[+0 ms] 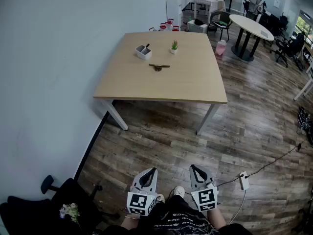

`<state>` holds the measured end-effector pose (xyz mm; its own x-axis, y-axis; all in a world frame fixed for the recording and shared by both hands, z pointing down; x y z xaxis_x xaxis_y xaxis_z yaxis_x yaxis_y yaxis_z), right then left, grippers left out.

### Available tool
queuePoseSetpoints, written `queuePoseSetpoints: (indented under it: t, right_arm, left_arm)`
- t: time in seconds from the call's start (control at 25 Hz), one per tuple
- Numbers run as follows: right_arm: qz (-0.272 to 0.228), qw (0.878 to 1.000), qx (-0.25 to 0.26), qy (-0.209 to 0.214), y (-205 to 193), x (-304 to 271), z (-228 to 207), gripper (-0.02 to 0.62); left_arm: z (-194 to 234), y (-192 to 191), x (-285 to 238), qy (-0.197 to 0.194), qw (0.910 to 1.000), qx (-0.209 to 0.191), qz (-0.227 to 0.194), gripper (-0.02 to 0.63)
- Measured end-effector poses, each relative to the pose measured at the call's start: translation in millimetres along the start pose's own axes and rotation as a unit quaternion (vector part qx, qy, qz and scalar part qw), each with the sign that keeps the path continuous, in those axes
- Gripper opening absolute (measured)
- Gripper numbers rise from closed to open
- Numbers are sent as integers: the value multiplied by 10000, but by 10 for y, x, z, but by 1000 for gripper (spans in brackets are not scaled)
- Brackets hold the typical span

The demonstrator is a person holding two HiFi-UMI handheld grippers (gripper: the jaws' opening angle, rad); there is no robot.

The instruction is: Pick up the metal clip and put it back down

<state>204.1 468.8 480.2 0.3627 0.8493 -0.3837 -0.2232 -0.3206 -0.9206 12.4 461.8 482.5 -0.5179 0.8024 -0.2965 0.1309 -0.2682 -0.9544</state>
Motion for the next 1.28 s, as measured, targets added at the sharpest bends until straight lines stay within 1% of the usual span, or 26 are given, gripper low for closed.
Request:
queuePoseSetpoints:
  t: [0.12, 0.24, 0.48, 0.6, 0.64, 0.68, 0.72, 0.76, 0.8, 0.84, 0.92, 1.12, 1.2, 1.28]
  right_arm:
    - [7, 10000, 81, -34, 22, -12, 159, 12]
    - [1, 10000, 42, -39, 15, -9, 231, 12]
    - [-46, 10000, 14, -33, 62, -20, 231, 13]
    - [-79, 9999, -82, -70, 61, -39, 145, 14]
    - [-90, 9999, -94, -54, 58, -50, 110, 23]
    - [-100, 9999, -104, -8, 56, -62, 78, 66]
    - [-114, 9999, -116, 50, 55, -74, 47, 140]
    - [-137, 9998, -127, 95, 59, -83, 12, 195]
    - [-165, 9997, -134, 121, 65, -87, -28, 232]
    - [-186, 9996, -139, 134, 67, -90, -74, 251]
    - [-190, 9996, -146, 142, 54, -108, -184, 269]
    - [-217, 9995, -99, 203, 90, -179, -407, 273]
    - [-197, 9995, -52, 236, 74, -211, -485, 273]
    - [-100, 9995, 29, 293, 16, -254, -548, 273]
  left_arm:
    - [111, -22, 124, 23, 9999, 85, -48, 11]
    - [119, -46, 181, 0, 9999, 103, -80, 11]
    - [82, -35, 197, -54, 9998, 145, -153, 11]
    - [70, -10, 175, -47, 9995, 217, -226, 12]
    - [64, -5, 158, -48, 9994, 246, -248, 14]
    - [52, -3, 139, -68, 9993, 273, -263, 37]
    - [35, -3, 118, -102, 9992, 289, -272, 111]
    - [15, -1, 95, -132, 9991, 289, -274, 168]
    - [-6, 3, 72, -142, 9992, 274, -271, 217]
    - [-25, 7, 47, -136, 9992, 252, -262, 236]
    - [-54, 15, -17, -121, 9994, 217, -229, 259]
    - [-117, 79, -216, -119, 9998, 123, -124, 270]
    - [-168, 120, -288, -104, 9998, 59, -166, 268]
    - [-208, 145, -342, -24, 9996, 106, -278, 268]
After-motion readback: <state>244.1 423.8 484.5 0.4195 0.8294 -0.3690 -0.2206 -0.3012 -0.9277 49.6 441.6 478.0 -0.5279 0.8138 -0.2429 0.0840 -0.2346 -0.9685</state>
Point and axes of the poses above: the fingertips, and each gripper's own axes: x backward along the fingers, z to its left, y out of its top, the point moved 5 cm from there along x, backward along the fingers, and after that the axes turned 2 degrees about -x, right-handed, at the moved point
